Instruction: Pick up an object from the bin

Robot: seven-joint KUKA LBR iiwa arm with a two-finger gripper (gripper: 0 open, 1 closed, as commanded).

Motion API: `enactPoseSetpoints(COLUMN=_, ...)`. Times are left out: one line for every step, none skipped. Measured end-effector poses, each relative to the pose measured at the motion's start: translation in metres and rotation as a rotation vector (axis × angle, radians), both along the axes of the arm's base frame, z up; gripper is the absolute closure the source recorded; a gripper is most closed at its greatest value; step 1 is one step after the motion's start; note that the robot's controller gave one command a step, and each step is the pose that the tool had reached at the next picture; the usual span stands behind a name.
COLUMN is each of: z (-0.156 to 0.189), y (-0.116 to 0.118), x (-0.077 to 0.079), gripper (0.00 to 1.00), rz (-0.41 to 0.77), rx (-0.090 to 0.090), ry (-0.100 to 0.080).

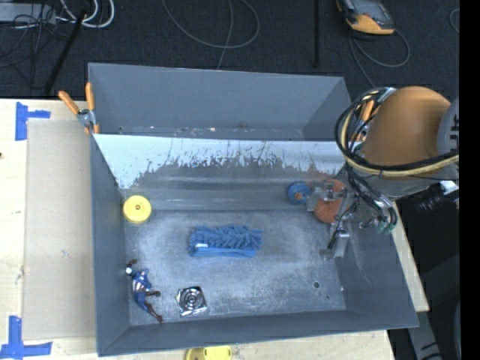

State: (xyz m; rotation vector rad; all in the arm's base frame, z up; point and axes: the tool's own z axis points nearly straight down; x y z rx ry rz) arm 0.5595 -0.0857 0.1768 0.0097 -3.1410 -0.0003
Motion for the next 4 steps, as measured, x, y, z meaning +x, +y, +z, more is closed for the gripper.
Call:
enactPoseSetpoints(z=0.000, y=0.000, x=0.000, gripper=0.00, rz=0.000, rx=0.000, ry=0.000)
enactPoseSetpoints(z=-0.018, y=0.022, x=-0.002, gripper=0.00, rz=0.059, rx=-0.004, ry=-0.006)
enactPoseSetpoints(z=-0.062, y=0.051, x=0.022, gripper=0.00, rz=0.371, rx=0.000, ry=-0.005)
enactPoseSetpoints(z=-0.078, y=0.077, x=0.010, gripper=0.00, rz=0.500, rx=0.001, ry=0.000)
